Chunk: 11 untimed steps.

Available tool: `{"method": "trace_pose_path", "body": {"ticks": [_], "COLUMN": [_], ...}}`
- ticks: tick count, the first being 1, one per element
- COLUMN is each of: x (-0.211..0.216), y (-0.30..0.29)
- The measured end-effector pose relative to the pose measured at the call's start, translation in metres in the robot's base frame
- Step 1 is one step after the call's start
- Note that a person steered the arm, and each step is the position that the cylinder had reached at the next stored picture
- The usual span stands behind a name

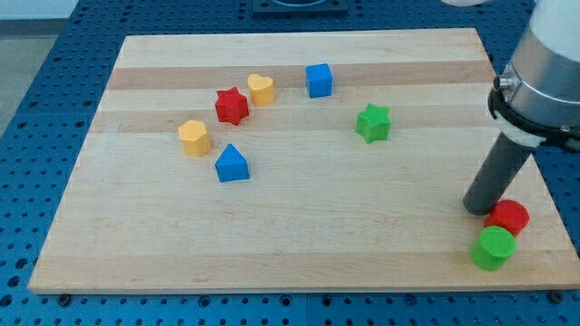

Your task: Move the arm below to the blue triangle

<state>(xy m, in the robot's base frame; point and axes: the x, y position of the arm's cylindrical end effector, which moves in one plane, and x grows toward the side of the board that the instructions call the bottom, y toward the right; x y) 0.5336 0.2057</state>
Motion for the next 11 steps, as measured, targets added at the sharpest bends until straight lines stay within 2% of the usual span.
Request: {"method": "trace_pose_path", "body": {"ticks": [5, 11], "x": [-0.001, -0.007], "y": [-0.010, -0.217]}}
